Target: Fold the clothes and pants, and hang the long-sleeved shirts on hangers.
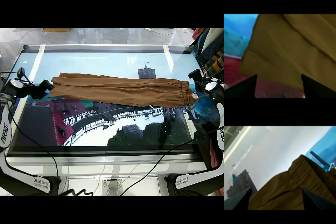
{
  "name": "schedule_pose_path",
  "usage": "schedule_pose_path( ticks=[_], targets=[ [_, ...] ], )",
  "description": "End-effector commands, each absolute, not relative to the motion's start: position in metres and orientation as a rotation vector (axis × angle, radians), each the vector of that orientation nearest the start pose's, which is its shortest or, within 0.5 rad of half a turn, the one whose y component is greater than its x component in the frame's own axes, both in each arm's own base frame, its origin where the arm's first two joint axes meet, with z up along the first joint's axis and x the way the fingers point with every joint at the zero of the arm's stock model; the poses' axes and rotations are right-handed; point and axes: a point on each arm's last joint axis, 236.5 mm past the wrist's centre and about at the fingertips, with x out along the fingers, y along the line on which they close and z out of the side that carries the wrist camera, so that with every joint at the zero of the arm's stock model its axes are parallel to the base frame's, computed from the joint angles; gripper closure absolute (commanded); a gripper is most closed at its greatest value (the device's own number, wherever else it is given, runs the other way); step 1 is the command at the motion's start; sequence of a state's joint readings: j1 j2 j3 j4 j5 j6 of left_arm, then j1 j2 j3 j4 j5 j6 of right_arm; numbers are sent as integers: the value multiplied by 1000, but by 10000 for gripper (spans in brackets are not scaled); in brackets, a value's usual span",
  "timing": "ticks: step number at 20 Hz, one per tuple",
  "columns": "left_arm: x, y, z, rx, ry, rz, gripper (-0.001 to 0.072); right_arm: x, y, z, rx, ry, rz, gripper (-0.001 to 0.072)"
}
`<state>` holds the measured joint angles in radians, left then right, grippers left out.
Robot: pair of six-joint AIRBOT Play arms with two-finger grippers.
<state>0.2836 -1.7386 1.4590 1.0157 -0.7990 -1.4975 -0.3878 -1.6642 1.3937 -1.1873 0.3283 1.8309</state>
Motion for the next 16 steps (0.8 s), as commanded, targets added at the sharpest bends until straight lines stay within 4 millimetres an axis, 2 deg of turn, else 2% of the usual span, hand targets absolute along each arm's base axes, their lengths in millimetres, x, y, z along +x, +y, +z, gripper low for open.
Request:
schedule_pose_path(
  ticks=[1,4,9,14,16],
  targets=[
    [513,37,-55,-738,1064,77,100,559,-190,30,695,542,-395,25],
    [518,31,-55,-762,1050,94,100,557,-188,48,628,532,-366,25],
    [548,51,-58,-966,899,264,99,554,-185,85,558,478,-335,25],
    [569,36,-98,-1110,857,316,100,550,-178,115,535,434,-314,26],
    [577,39,-105,-1116,815,333,105,545,-175,131,527,415,-305,26]
  ],
)
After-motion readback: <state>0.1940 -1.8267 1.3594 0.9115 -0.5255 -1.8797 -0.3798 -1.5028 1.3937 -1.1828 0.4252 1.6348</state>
